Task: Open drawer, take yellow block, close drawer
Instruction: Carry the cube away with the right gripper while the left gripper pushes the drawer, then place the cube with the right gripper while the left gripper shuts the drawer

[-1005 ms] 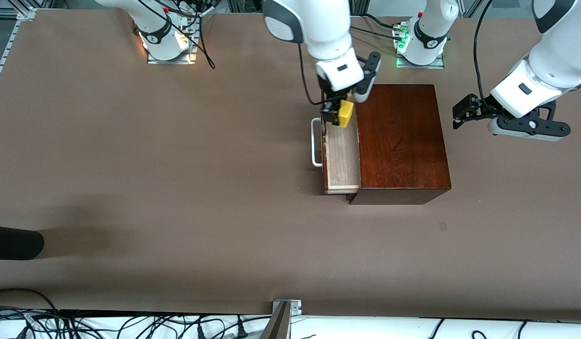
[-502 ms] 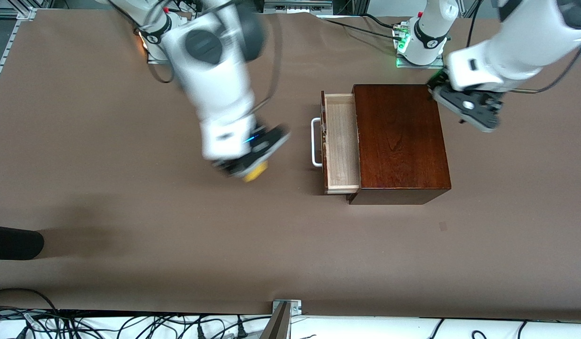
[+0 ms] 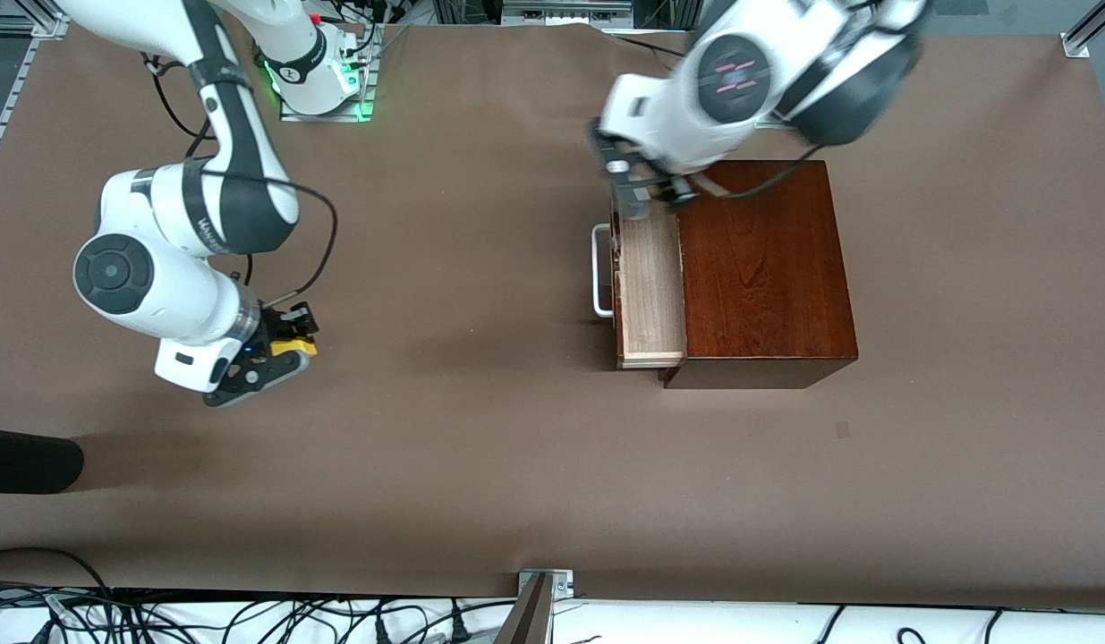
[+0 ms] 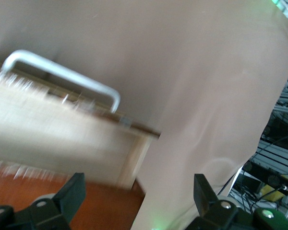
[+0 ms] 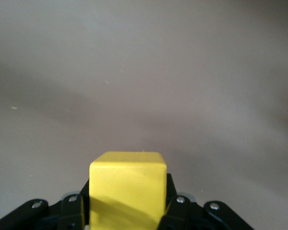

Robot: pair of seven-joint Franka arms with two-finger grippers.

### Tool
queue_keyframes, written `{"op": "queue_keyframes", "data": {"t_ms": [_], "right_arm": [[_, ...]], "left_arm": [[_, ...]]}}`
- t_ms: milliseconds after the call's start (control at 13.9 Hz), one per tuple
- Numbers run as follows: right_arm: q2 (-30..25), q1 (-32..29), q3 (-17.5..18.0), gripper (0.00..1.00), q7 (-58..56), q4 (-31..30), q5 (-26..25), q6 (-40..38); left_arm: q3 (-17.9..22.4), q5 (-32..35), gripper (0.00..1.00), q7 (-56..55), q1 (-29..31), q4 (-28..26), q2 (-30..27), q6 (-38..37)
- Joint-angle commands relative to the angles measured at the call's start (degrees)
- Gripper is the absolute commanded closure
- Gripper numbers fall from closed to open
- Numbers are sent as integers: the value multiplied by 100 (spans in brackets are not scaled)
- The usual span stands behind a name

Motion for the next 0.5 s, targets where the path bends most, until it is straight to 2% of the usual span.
{"op": "queue_keyframes", "data": {"t_ms": [0,144,287,431], "right_arm": [[-523,-198,125,100,379,-1030,36,367],[-479,-347,125,100,643,-1485,63,672],[-470,-444,125,100,653,-2030,106,1427],[-409,-471,125,100,941,-2269,107,1685]], "left_arm": [[25,585,0,269,-541,692,903,430],[25,1325,0,392,-911,648,1306,1231],[42,1651,0,1057,-1140,675,1686,1943],[42,1881,0,1525,-1141,639,1958,2350]]}}
